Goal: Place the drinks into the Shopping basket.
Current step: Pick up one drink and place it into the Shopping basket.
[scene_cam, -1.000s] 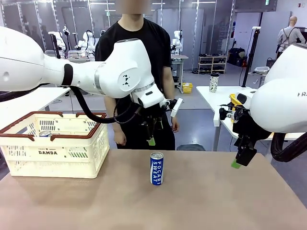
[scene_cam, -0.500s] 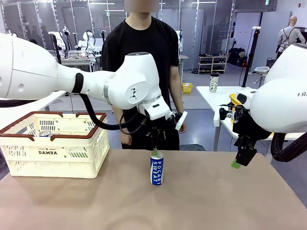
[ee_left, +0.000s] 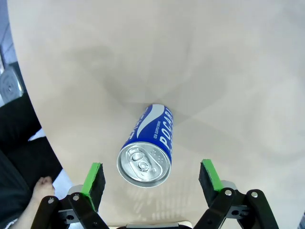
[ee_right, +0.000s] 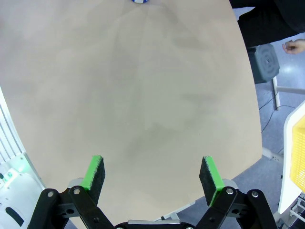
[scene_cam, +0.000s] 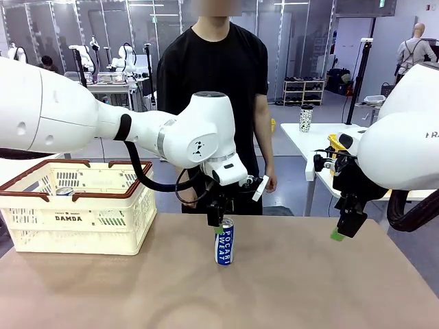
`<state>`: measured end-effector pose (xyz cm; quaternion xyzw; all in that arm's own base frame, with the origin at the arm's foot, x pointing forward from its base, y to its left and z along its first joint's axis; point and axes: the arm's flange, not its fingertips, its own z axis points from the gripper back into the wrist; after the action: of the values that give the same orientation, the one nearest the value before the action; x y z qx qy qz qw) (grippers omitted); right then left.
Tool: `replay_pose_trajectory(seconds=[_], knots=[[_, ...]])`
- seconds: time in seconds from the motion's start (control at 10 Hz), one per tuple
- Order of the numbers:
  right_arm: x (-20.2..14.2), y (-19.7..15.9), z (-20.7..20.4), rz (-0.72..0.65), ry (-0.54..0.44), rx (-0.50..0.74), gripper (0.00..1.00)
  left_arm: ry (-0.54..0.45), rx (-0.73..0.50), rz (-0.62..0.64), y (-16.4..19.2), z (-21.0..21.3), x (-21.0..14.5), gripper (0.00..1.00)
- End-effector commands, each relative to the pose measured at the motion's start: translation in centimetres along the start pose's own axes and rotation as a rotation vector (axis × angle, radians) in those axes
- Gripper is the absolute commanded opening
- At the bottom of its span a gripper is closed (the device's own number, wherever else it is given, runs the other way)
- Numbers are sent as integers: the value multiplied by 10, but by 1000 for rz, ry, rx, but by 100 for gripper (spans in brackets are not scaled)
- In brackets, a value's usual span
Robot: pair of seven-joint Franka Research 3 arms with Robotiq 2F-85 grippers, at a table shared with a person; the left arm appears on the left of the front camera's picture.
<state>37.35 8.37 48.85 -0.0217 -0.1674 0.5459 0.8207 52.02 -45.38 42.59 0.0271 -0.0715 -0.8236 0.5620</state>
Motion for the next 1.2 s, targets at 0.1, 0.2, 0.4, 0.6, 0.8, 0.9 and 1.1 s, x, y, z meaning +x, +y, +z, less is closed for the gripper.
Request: replay_pose_trajectory(seconds=[0.1, 0.2, 0.4, 0.6, 0.8, 0.9, 1.1], knots=[[-1, 0, 0, -3, 8, -3, 100, 37, -22, 44, 7, -9, 1, 100], [-1, 0, 0, -3, 8, -3, 100, 37, -28, 59, 7, -14, 0, 100], [-1, 0, 0, -3, 8, -3, 100, 28, -42, 74, 8, -24, 0, 100], [-1, 0, 0, -3, 8, -3, 100, 18, -51, 86, 8, -33, 0, 100], [-1, 0, 0, -3, 8, -3, 100, 14, -64, 105, 9, -43, -1, 100], [-1, 0, 0, -3, 8, -3, 100, 7, -62, 111, 10, -47, -3, 100], [-1, 0, 0, -3, 8, -3, 100, -6, -58, 127, 14, -57, -5, 100]])
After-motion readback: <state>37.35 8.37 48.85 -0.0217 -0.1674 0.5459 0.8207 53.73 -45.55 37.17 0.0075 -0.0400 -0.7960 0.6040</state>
